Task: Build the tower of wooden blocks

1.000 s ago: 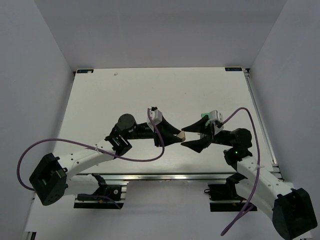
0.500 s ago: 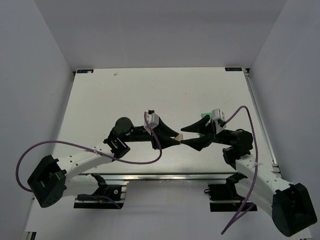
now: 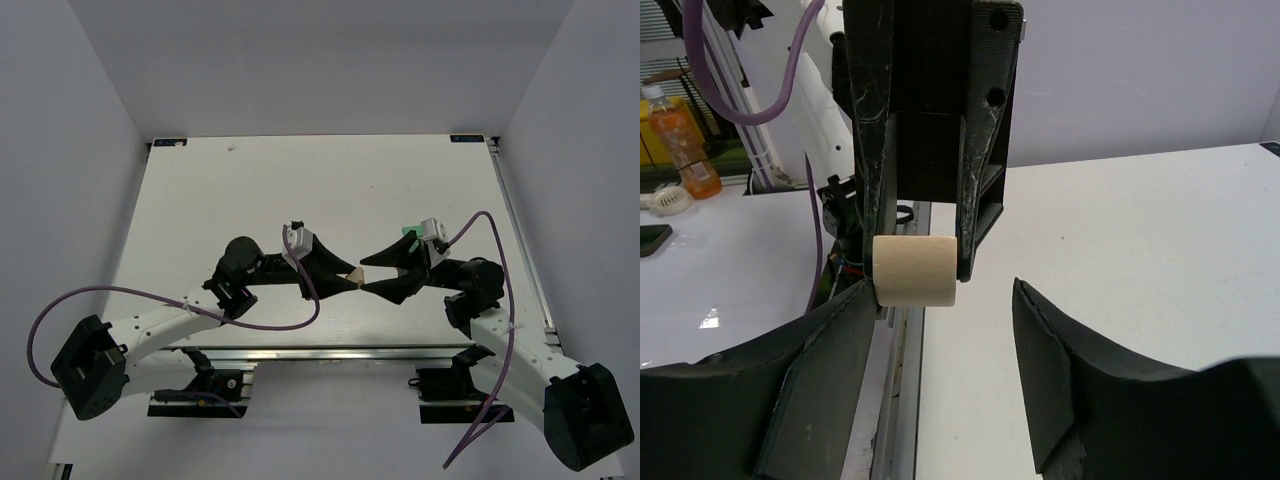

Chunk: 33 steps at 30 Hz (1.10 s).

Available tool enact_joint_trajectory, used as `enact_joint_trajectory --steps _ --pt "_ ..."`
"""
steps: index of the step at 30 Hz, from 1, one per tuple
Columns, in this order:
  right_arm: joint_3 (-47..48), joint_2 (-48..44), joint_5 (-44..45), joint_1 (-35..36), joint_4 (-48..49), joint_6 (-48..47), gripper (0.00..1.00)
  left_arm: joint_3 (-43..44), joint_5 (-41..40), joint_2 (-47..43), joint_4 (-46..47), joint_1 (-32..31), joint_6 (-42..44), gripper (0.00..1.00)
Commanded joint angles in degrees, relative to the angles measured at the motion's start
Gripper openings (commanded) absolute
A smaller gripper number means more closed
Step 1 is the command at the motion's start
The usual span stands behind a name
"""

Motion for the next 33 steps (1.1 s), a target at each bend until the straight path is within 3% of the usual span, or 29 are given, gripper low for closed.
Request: enact_joint_trajectory --steps 1,17,21,32,33 --pt "2.1 -1.1 0.0 0.2 -1.0 -2.2 0.62 -0.5 0.1 -1.8 1.3 0.0 0.7 0.0" --pt "4.2 2.4 -0.1 1.6 1.8 -0.9 0.55 0.2 0.4 -0.1 3.5 0.0 -0.6 0.0" --pt "4.0 2.9 0.7 1.8 4.3 0.5 0.42 -0.2 -0.1 0.1 3.8 0.0 -0.7 0.0" --pt "2.9 7.2 2.9 2.1 16.6 8.0 0.18 -1.6 -2.4 -0.3 7.2 0.0 -2.0 0.0" --pt "2.9 7.6 2.9 2.1 18.2 8.7 0.17 -1.6 -2.8 -0.3 6.8 0.0 -2.0 0.04"
